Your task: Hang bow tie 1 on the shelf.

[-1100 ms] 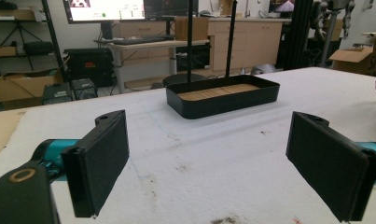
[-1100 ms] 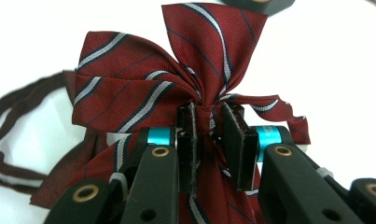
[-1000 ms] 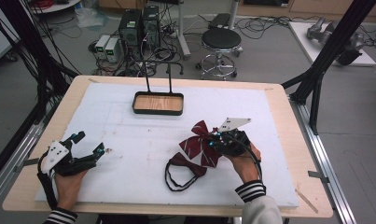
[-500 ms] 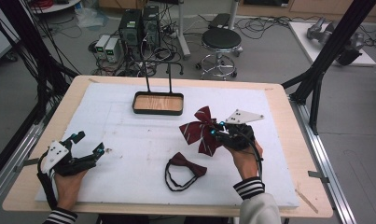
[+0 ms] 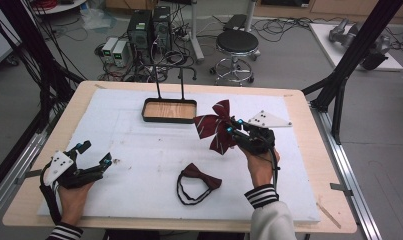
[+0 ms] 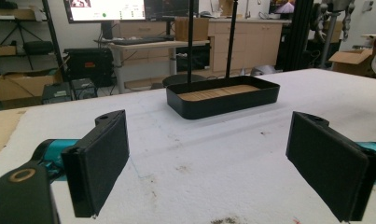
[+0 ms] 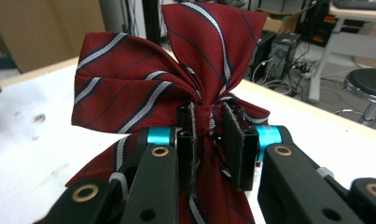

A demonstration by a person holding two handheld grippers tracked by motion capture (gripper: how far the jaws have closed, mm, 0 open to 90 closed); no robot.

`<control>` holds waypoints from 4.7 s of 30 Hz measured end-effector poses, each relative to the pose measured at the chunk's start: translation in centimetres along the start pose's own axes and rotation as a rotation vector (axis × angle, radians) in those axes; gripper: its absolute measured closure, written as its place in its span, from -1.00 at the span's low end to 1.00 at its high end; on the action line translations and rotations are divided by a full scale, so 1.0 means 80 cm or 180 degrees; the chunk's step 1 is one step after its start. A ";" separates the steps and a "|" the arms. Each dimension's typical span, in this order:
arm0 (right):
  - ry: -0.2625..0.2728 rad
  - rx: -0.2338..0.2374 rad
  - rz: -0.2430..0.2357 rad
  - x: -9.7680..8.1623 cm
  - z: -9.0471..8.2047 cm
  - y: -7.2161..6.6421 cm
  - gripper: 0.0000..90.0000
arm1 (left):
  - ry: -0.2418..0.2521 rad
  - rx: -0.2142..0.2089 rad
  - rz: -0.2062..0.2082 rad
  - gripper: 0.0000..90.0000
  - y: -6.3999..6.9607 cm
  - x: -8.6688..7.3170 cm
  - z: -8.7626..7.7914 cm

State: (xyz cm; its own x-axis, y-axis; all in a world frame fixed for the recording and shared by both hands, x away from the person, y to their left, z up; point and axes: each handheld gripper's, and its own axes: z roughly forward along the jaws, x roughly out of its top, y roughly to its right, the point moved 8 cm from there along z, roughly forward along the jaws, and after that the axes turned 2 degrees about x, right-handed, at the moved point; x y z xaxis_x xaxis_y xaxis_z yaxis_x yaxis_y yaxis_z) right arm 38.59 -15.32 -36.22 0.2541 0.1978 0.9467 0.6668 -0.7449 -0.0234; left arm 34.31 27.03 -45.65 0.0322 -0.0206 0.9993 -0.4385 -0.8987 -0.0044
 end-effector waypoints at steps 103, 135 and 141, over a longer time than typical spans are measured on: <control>0.0144 0.0169 0.0007 0.144 0.188 0.003 0.69 | -0.0004 0.0003 -0.0068 -0.70 -0.002 0.000 0.001; 0.0043 -0.0250 0.0130 0.128 0.176 0.073 0.68 | -0.0026 -0.0005 -0.0052 -0.70 -0.002 0.000 0.001; -0.0004 -0.0298 0.0171 0.120 0.173 0.080 0.68 | -0.0026 -0.0007 -0.0050 -0.70 -0.002 0.000 0.001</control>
State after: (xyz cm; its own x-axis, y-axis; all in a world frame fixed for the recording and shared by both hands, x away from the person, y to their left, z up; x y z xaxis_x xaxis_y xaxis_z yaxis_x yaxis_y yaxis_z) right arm 54.95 -9.37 -31.74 0.2886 0.1565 0.9446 0.5838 -0.8107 -0.0440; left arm 34.45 27.12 -45.69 0.0462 -0.0101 0.9989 -0.4398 -0.8980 0.0113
